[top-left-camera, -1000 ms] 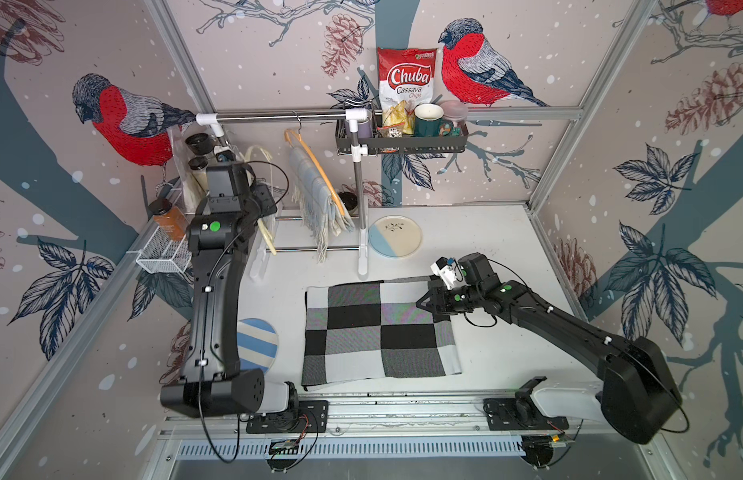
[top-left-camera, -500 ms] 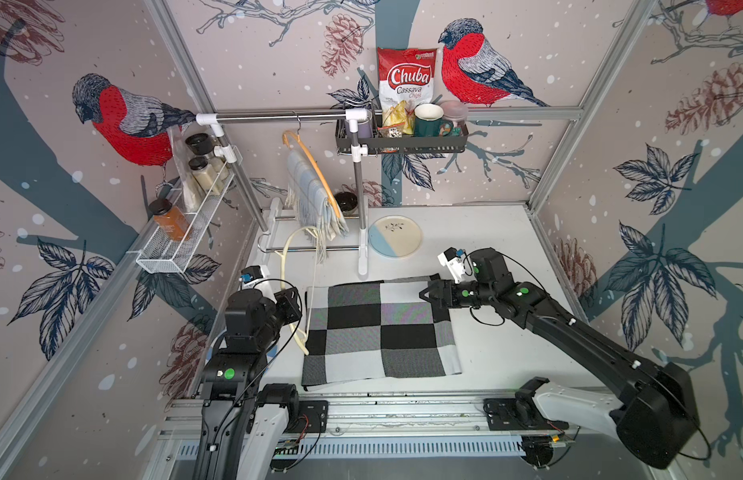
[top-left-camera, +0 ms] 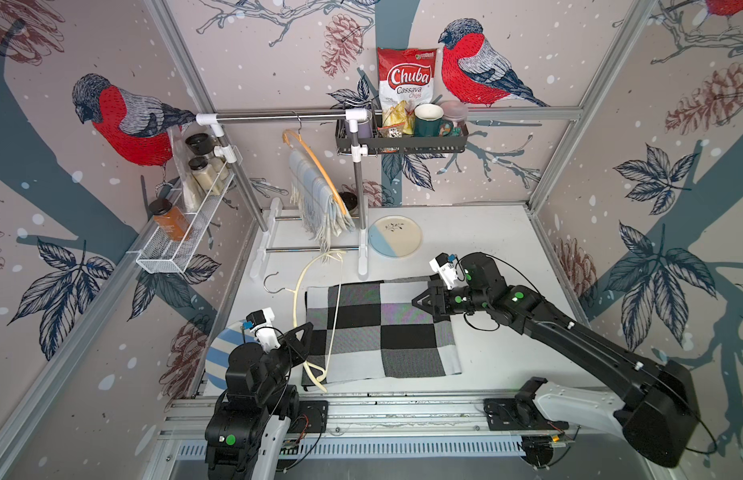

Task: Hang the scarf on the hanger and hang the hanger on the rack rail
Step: Pick up the hanger from the clothesline, then hang the scarf on the hanger.

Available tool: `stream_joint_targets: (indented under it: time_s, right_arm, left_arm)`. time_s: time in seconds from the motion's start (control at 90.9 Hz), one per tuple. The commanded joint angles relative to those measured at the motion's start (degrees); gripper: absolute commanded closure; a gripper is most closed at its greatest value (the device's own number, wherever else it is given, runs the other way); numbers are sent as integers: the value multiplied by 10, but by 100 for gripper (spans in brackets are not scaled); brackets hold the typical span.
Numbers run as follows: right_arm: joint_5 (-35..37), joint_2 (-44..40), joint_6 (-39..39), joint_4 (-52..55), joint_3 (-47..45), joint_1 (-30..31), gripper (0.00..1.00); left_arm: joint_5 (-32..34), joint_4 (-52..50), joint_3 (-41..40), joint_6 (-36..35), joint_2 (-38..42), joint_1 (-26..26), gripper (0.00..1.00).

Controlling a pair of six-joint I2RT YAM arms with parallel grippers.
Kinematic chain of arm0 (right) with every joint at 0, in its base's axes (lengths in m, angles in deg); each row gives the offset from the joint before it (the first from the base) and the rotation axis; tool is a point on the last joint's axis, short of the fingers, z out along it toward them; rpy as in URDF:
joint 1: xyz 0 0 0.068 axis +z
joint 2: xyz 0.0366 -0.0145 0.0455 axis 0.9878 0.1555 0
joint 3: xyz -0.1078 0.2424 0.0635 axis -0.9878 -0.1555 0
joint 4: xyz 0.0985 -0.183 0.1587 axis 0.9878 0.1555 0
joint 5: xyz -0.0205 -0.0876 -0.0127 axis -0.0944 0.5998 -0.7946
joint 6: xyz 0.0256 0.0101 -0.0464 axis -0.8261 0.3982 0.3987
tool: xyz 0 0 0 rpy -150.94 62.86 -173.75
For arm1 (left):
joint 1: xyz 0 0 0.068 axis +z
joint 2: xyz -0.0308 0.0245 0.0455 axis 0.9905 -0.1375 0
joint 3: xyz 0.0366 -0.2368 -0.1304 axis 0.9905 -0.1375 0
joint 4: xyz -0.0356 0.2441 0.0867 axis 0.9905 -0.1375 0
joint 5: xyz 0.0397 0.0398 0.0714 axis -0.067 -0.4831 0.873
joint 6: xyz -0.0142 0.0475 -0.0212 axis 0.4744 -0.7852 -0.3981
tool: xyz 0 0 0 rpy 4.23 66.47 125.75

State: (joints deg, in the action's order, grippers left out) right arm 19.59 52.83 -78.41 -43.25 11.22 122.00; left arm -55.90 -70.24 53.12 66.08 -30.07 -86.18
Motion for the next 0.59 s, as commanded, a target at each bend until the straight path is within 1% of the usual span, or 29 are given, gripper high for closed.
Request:
stream_joint_targets:
  time_s: [0.0,0.088,0.143,0.231,0.286,0.341,0.385,0.429,0.484,0.583]
  right_arm:
    - [21,5,-5,-1,10,4,50]
    - [73,12,-7,34,15,0,49]
    - [132,20,-18,67,15,-20,47]
    - [172,29,-35,90,-20,-72,47]
    - [167,30,-47,62,-65,-117,47]
    - [134,37,-50,24,-100,-161,47]
    - [108,46,-46,7,-116,-178,48]
    - [93,55,-39,-4,-121,-185,48]
    - [85,69,-30,-12,-122,-186,48]
    - [74,78,-25,-17,-118,-187,48]
  left_arm:
    - [-52,-3,-12,30,3,-1,100]
    - [-98,46,-34,48,-26,-1,100]
    - [-100,56,-33,41,-44,-1,100]
    - [-91,68,-21,30,-62,-1,100]
    - [-96,92,-26,38,-79,-2,100]
    - [-91,121,-38,48,-88,-7,100]
    - [-83,146,-52,56,-95,-17,100]
    - [-69,168,-62,61,-107,-34,100]
    - [-39,201,-71,65,-119,-70,100]
    - [47,254,-79,65,-160,-172,100]
